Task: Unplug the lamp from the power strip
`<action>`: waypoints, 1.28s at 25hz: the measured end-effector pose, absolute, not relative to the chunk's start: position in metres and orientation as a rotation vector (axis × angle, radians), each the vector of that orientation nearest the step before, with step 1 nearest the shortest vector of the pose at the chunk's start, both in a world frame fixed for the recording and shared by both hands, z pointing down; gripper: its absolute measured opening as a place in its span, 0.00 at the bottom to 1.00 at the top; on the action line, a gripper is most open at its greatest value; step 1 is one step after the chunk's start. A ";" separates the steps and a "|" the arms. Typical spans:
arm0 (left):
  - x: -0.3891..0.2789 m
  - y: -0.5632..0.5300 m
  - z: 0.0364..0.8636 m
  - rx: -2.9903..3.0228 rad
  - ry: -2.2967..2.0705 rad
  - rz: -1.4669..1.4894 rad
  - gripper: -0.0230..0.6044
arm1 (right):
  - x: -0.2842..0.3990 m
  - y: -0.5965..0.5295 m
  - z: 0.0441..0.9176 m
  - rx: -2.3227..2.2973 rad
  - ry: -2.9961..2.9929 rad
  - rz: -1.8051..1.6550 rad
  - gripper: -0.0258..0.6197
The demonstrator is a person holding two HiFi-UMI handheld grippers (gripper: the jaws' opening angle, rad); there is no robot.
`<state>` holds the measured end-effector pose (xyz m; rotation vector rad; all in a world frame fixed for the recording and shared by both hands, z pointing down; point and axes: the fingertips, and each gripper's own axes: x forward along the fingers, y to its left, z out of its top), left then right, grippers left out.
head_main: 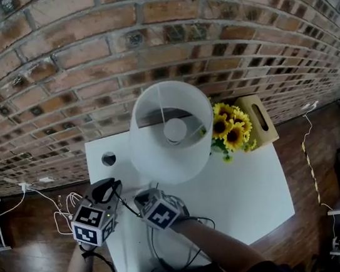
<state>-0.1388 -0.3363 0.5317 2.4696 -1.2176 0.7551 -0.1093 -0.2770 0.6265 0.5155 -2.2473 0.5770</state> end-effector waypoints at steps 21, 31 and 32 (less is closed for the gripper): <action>-0.165 -0.385 0.535 2.453 -1.382 0.828 0.20 | -0.107 -0.274 0.626 0.499 -2.246 0.610 0.04; -0.167 -0.412 0.563 2.467 -1.335 0.910 0.20 | -0.107 -0.274 0.625 0.505 -2.250 0.625 0.04; -0.167 -0.414 0.566 2.470 -1.333 0.928 0.20 | -0.108 -0.275 0.625 0.506 -2.250 0.628 0.04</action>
